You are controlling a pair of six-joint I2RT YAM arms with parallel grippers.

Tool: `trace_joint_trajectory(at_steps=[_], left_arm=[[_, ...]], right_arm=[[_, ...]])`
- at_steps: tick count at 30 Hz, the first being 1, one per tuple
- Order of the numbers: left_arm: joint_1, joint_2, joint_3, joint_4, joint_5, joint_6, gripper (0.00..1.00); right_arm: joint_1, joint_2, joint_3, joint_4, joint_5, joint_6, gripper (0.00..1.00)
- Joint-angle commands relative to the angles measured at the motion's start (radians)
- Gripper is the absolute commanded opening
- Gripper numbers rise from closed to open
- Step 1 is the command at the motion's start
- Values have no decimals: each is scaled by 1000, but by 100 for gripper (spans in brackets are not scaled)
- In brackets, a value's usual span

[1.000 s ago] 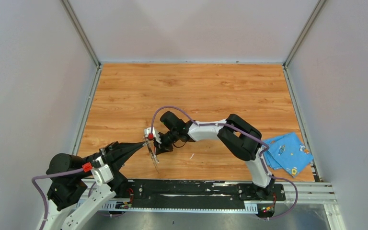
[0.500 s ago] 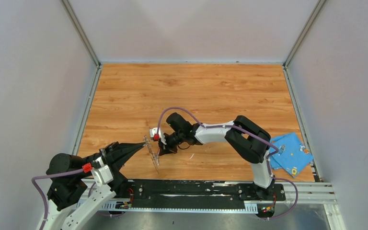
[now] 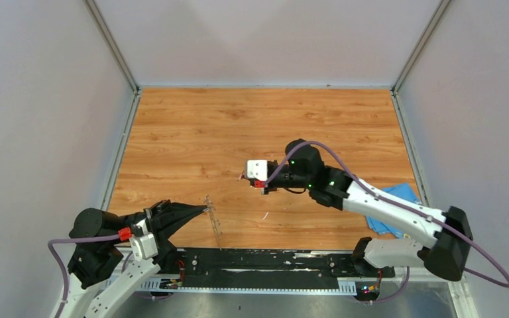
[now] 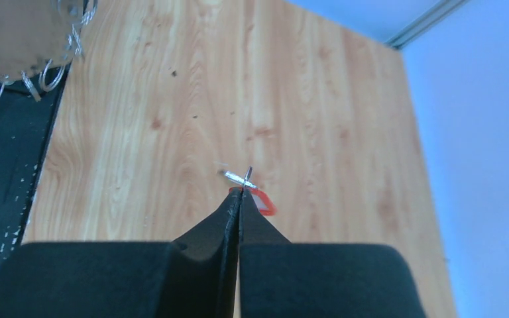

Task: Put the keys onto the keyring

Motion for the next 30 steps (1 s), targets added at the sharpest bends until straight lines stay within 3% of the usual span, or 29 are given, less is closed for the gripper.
trace_joint_trajectory(at_steps=[1, 11, 30], left_arm=[[-1, 43, -15, 44, 78, -1, 0], [-1, 111, -76, 218, 89, -156, 0], [-1, 162, -114, 319, 100, -281, 0]], right_arm=[[50, -111, 97, -240, 87, -175, 0], [197, -106, 368, -517, 155, -381, 0], [333, -45, 530, -660, 151, -423, 0]])
